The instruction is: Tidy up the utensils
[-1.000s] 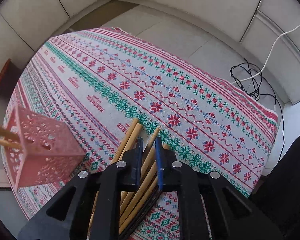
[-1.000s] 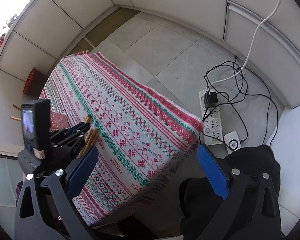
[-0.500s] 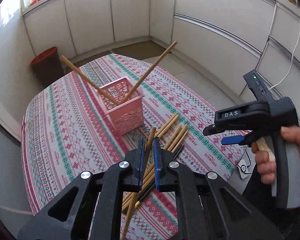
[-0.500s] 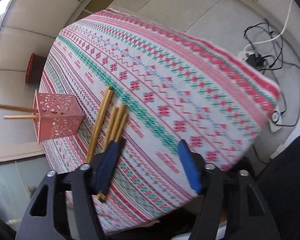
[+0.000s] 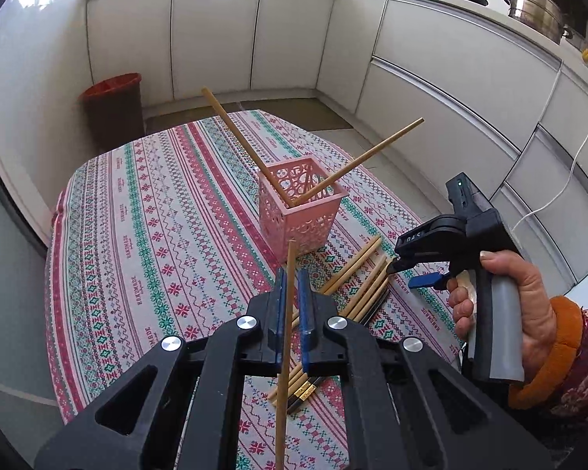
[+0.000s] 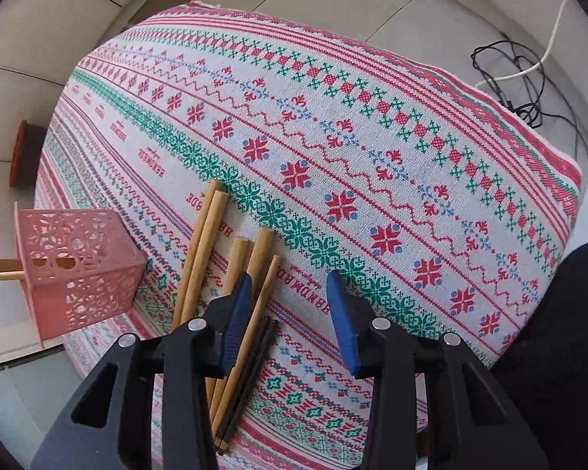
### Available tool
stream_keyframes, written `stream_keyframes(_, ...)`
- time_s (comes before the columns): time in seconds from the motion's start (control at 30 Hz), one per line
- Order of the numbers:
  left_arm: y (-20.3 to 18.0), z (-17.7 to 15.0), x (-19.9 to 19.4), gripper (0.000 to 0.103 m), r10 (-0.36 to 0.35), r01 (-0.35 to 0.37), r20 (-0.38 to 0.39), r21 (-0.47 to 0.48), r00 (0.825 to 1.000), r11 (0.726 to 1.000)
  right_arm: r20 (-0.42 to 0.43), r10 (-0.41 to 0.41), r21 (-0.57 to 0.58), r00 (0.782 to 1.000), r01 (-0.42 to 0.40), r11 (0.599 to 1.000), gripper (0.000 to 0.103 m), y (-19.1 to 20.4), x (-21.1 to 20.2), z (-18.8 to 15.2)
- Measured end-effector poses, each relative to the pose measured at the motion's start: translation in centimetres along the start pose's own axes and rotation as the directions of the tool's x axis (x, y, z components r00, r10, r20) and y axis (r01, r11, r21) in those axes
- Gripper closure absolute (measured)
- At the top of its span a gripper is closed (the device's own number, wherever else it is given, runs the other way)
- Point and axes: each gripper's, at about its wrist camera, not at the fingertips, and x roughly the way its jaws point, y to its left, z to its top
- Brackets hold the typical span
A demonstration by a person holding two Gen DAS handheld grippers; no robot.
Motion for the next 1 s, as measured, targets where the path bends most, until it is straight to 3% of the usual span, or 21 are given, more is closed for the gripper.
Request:
stream_keyframes(0.07, 0.3, 0.0, -0.2, 0.098, -0.007, 0.007, 0.004, -0.008, 1.000, 1.000, 0.015, -0.045, -0.006, 0.999, 0.045, 0.999, 0.067, 0.6, 0.1, -0.4)
stream_keyframes(0.17, 1.0, 0.0, -0.4, 0.097, -0.015, 0.015, 0.011, -0.023, 1.000, 1.000, 0.001, -0.038, 0.043, 0.999, 0.038, 0.998, 0.067, 0.7, 0.3, -0.8)
stream_keyframes(0.33, 1.6, -0.1, -0.2, 0.097, -0.005, 0.005, -0.001, -0.036, 1.000, 0.999, 0.010, -0.068, 0.031, 0.998, 0.067, 0.997, 0.069, 1.5, 0.6, -1.4)
stream_keyframes(0.4, 2.5, -0.1, 0.3, 0.096, 0.007, -0.009, -0.026, -0.064, 1.000, 0.998, 0.017, -0.094, 0.035, 0.995, 0.093, 0.995, 0.077, 2.1, 0.7, -1.7)
stream_keyframes(0.43, 3.3, -0.1, 0.7, 0.093, 0.002, -0.006, -0.049, -0.092, 0.999, 0.996, 0.018, -0.099, 0.046, 0.995, 0.098, 0.994, 0.080, 2.6, 0.8, -1.5)
stream_keyframes(0.47, 4.1, -0.1, 1.3, 0.086, -0.012, 0.002, -0.081, -0.121, 0.997, 0.993, 0.019, -0.098, 0.057, 0.995, 0.096, 0.994, 0.090, 2.7, 0.9, -1.3)
stream_keyframes(0.53, 6.7, -0.1, 3.3, 0.070, -0.012, -0.020, -0.150, -0.209, 0.989, 0.978, 0.014, -0.073, 0.095, 0.997, 0.072, 0.993, 0.094, 2.3, 1.0, -0.9)
stream_keyframes(0.6, 8.5, 0.2, 6.4, 0.063, -0.053, -0.007, -0.246, -0.239, 0.968, 0.971, 0.006, -0.045, 0.113, 0.999, 0.044, 0.993, 0.095, 2.1, 1.0, -0.8)
stream_keyframes(0.67, 9.2, 0.7, 9.0, 0.063, -0.051, -0.030, -0.311, -0.251, 0.949, 0.967, 0.003, -0.011, 0.111, 1.000, 0.011, 0.994, 0.095, 1.2, 0.7, -0.4)
stream_keyframes(0.77, 7.9, 1.8, 12.5, 0.063, -0.047, -0.017, -0.378, -0.165, 0.924, 0.986, -0.007, 0.041, 0.114, 0.999, -0.040, 0.993, 0.095, -0.3, 0.6, -0.2)
stream_keyframes(0.87, 7.3, 2.1, 16.1, 0.062, 0.029, -0.073, -0.453, -0.081, 0.891, 0.994, -0.018, 0.060, 0.118, 0.998, -0.058, 0.991, 0.095, -1.0, 0.4, 0.4)
stream_keyframes(0.97, 7.6, 1.3, 18.5, 0.062, 0.058, -0.108, -0.510, -0.067, 0.858, 0.992, -0.020, 0.077, 0.119, 0.997, -0.074, 0.990, 0.095, -2.2, 0.3, 1.3)
stream_keyframes(1.0, 7.4, 1.1, 18.8, 0.063, 0.079, -0.117, -0.503, -0.045, 0.861, 0.992, -0.019, 0.082, 0.119, 0.996, -0.079, 0.990, 0.095, -2.4, 0.3, 1.5)
